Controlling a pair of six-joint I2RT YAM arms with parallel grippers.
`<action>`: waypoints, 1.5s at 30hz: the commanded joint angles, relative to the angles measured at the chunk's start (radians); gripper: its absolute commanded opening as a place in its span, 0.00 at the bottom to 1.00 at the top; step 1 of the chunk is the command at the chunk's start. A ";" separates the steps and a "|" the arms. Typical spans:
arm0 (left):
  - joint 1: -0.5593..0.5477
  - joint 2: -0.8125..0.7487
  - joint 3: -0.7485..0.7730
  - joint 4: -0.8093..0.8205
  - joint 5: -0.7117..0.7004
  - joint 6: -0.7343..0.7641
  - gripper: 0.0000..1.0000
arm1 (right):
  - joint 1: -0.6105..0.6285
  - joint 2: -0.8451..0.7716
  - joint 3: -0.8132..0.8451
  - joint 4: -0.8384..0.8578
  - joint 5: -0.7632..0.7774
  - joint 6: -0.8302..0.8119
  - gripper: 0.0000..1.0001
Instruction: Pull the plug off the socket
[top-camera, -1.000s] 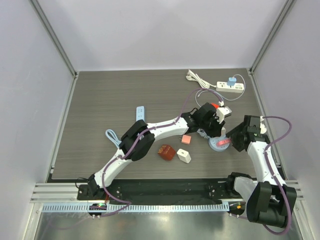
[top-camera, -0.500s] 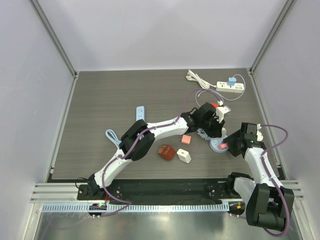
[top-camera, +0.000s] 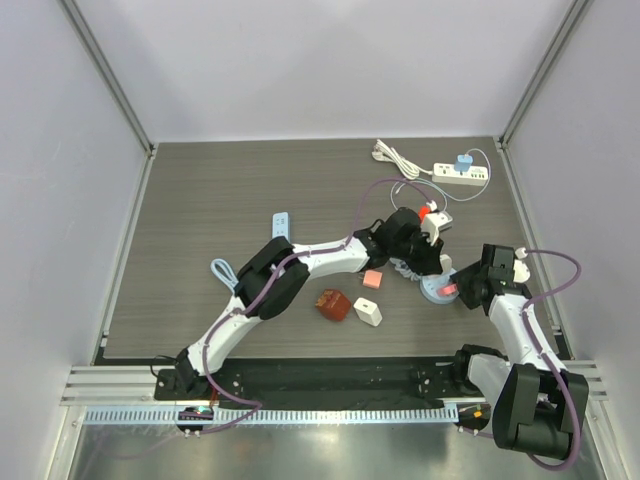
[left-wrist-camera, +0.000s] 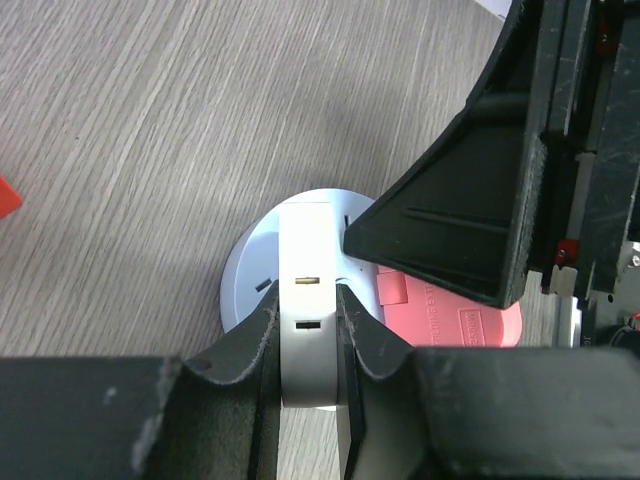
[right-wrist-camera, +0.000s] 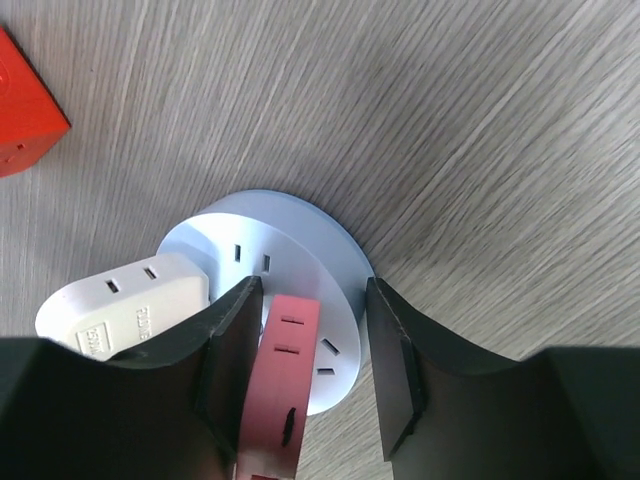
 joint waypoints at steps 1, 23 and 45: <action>-0.018 -0.092 0.021 0.154 0.166 -0.030 0.00 | -0.002 0.029 -0.024 -0.031 0.082 -0.018 0.48; -0.014 0.077 0.377 -0.138 0.307 -0.239 0.00 | -0.002 0.080 -0.027 0.017 0.058 -0.058 0.47; 0.091 -0.250 0.017 -0.214 0.008 -0.067 0.00 | 0.001 0.048 -0.022 0.015 0.045 -0.073 0.48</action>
